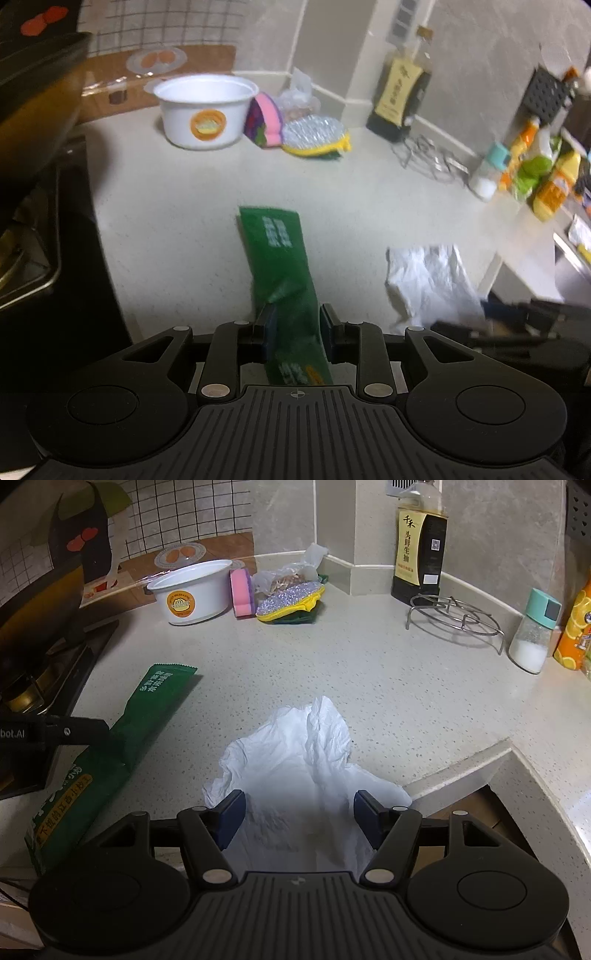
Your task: Collect trash
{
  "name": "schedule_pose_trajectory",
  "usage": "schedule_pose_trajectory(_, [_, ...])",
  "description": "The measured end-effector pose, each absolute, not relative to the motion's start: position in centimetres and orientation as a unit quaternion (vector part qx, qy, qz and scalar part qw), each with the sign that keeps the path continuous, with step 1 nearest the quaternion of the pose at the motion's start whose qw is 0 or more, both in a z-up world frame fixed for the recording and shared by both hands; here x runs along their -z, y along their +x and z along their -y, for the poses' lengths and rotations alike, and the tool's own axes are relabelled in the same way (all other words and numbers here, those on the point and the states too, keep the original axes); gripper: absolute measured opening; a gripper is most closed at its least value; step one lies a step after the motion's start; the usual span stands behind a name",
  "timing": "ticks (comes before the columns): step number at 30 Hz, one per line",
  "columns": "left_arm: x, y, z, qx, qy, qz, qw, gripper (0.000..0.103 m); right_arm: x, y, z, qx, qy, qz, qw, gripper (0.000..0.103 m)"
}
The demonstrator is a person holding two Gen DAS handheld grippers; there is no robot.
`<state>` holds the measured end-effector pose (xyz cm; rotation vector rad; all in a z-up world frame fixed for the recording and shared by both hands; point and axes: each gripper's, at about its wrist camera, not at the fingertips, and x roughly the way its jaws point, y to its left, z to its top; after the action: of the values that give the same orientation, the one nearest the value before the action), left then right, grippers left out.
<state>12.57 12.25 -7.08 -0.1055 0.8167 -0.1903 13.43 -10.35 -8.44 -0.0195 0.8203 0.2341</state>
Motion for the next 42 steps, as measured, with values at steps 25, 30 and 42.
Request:
schedule_pose_trajectory(25, [8.9,13.1,-10.6,0.088,0.015,-0.425,0.901,0.043,8.1,13.4,8.6,-0.12,-0.007,-0.405,0.906,0.009])
schedule_pose_trajectory(30, [8.7,13.4,-11.0,0.116,0.022,-0.432,0.894,0.038,5.9,12.4,8.7,-0.116,0.059,-0.39,0.912,0.009])
schedule_pose_trajectory(42, [6.7,11.6,-7.8,0.22,-0.019,-0.398,0.891,0.019,3.8,5.1,12.1,-0.034,0.137,-0.366,0.92,0.009])
